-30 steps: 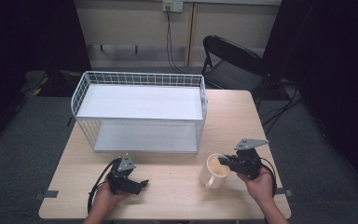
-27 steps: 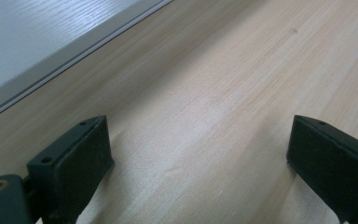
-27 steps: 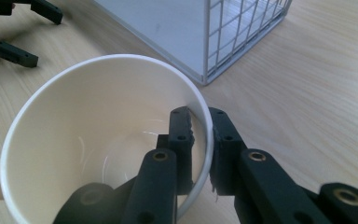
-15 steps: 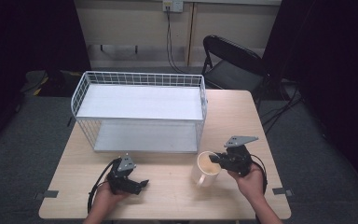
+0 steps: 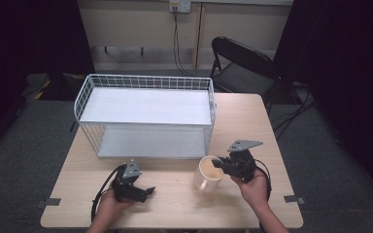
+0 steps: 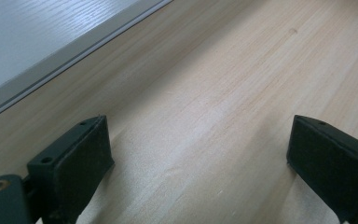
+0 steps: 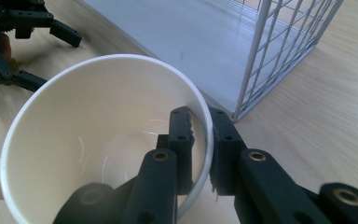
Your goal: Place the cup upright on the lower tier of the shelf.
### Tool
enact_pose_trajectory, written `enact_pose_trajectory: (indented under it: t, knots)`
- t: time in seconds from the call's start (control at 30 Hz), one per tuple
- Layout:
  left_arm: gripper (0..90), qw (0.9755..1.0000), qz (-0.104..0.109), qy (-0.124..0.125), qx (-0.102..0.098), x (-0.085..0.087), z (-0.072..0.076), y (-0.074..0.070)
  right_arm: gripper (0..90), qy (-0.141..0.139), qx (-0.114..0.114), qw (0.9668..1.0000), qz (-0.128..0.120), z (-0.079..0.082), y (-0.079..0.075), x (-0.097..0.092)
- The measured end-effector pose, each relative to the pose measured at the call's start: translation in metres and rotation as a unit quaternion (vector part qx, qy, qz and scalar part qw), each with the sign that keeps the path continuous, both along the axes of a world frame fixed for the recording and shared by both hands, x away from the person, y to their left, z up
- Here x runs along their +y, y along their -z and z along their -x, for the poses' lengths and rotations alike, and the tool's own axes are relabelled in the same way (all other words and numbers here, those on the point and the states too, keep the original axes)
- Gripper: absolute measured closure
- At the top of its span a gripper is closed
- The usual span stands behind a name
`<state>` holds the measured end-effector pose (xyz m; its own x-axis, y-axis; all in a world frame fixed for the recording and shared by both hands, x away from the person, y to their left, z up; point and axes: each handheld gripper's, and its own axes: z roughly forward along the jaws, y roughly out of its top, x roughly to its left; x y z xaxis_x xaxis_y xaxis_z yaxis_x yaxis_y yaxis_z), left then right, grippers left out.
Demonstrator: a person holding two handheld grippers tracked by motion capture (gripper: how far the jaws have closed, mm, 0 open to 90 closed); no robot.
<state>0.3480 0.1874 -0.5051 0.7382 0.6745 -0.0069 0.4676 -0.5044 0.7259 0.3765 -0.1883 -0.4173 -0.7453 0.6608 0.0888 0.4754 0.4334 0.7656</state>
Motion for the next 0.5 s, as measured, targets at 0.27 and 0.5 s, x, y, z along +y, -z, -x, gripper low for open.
enact_pose_trajectory:
  t: [0.27,0.5]
  knots:
    - [5.8,1.0000,0.000,0.000,0.000,0.000,0.000,0.000,81.7,0.000,0.002,1.0000,0.001,-0.002,-0.001,0.009]
    - [5.8,1.0000,0.000,0.000,0.000,0.000,0.000,0.000,81.7,-0.003,-0.003,1.0000,0.003,-0.004,-0.006,0.021]
